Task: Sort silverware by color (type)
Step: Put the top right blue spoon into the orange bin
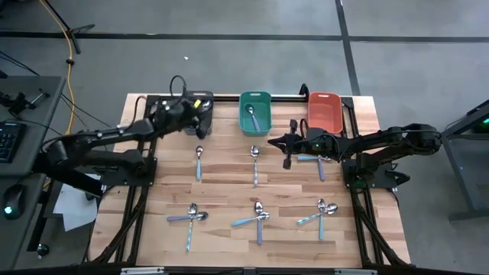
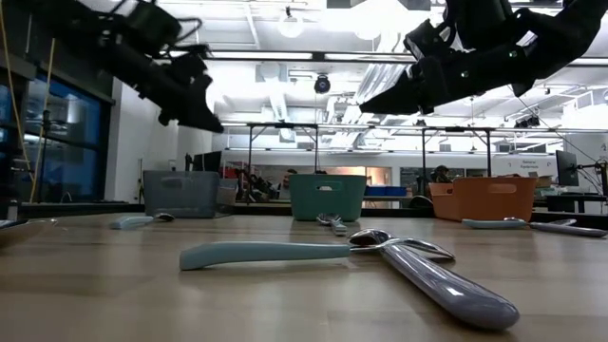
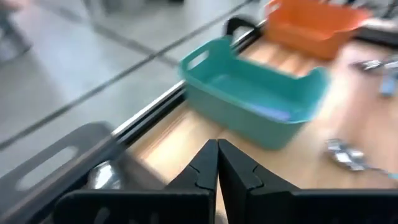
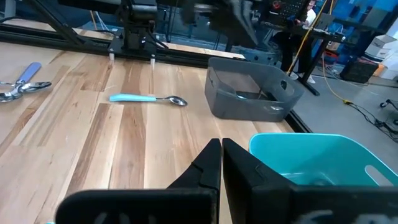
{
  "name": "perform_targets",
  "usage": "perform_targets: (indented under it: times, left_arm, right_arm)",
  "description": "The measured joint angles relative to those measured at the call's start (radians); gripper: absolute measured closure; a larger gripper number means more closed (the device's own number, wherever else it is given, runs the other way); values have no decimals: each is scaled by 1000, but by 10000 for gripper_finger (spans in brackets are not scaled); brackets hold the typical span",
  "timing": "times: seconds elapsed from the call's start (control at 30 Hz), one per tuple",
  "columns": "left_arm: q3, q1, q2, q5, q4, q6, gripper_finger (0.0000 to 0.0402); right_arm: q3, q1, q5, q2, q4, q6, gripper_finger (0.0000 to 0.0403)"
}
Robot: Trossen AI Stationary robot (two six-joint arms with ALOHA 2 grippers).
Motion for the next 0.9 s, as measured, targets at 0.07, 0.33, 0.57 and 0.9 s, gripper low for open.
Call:
perform_targets:
  times: [0.07, 0.33, 0.57, 0.9]
  left_arm:
    - [-54, -53, -32, 0, 71, -2, 401]
    - [-235, -253, -65, 0, 322, -2, 399]
    - [-301, -375, -65, 0, 432, 1, 398]
    - [-301, -484, -64, 0, 430, 60, 398]
  right_arm:
    - [0, 0, 0, 0, 0, 9, 403]
    - [0, 0, 0, 0, -1, 14, 403]
    - [0, 0, 0, 0, -3, 14, 403]
    - [0, 0, 1, 0, -9, 14, 403]
